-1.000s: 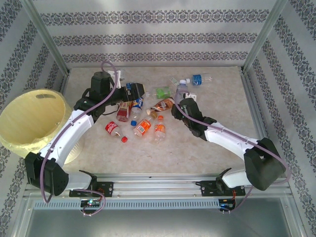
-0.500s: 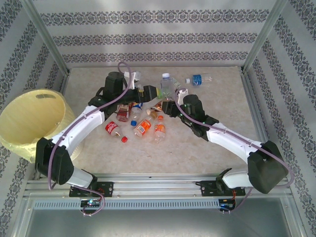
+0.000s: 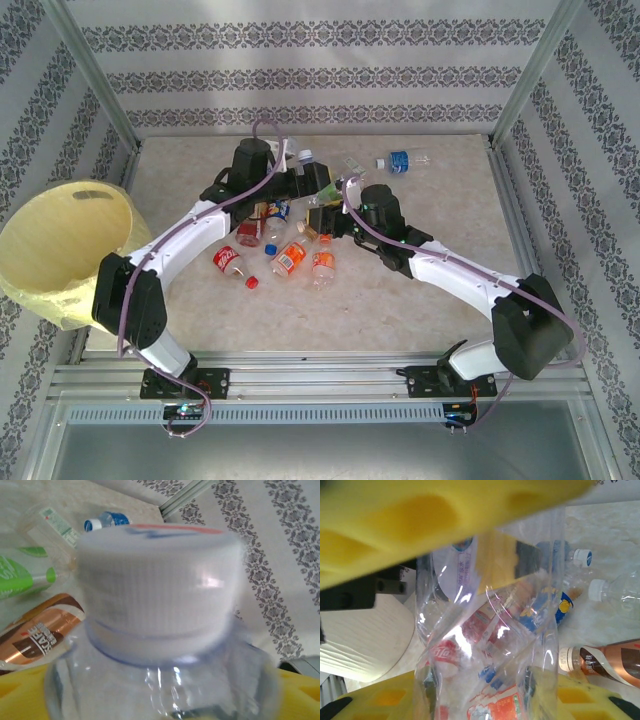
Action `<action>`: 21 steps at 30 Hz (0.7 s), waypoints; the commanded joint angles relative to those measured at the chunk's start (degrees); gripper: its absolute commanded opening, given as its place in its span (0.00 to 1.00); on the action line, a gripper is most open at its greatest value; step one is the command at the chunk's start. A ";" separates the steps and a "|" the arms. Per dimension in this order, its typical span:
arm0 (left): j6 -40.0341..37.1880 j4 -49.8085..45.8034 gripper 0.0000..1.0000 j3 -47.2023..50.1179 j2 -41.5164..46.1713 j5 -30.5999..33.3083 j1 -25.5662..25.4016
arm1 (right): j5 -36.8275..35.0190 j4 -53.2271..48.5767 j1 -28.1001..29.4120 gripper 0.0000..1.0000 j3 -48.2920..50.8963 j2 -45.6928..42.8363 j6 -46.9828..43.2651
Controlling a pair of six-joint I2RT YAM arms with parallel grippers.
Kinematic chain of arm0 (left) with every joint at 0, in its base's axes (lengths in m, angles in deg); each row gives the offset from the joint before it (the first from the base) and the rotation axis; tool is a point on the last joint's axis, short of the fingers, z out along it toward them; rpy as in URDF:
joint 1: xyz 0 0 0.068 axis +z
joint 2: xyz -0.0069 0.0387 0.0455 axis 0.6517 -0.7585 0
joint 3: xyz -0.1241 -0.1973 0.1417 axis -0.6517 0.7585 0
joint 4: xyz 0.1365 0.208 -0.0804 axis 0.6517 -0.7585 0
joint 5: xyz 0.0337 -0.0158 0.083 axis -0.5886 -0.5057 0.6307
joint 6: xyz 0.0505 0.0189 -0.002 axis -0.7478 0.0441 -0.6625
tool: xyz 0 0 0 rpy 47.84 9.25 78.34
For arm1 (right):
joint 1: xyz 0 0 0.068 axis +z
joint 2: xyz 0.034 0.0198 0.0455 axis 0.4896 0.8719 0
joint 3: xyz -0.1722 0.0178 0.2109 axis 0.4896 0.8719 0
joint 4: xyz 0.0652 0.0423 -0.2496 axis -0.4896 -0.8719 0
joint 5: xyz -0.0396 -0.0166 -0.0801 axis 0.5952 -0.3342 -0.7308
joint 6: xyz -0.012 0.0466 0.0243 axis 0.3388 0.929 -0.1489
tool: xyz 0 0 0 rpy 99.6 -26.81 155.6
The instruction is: Put the plastic bottles in the bin
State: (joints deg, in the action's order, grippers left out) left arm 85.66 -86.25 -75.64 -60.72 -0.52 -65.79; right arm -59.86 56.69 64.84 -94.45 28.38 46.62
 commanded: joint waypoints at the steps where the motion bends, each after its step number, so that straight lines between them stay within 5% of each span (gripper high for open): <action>1: 2.00 2.38 0.81 -1.88 -0.68 1.95 -0.67 | 2.06 1.92 0.76 0.48 -2.05 0.18 -1.42; 9: 2.22 3.78 0.59 -1.60 -0.55 -0.72 -0.66 | 2.88 -1.69 0.51 0.60 -3.79 1.60 -2.25; 12: 2.28 3.91 0.57 -1.33 -0.33 -0.32 -0.64 | 3.91 -1.57 0.33 0.66 -4.01 1.77 -1.92; 19: 0.50 1.82 0.56 -0.81 1.40 3.24 -0.52 | 10.13 -2.92 -1.83 0.97 -4.03 -0.22 -2.15; 21: 0.01 1.10 0.56 -0.55 1.93 4.34 -0.46 | 10.67 -3.85 -2.29 0.98 -3.76 -1.56 -3.41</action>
State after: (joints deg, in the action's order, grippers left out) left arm 87.26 -84.98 -76.04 -61.35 1.65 -66.08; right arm -52.82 53.41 63.47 -97.24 29.36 45.09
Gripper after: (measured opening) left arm 0.565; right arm 0.975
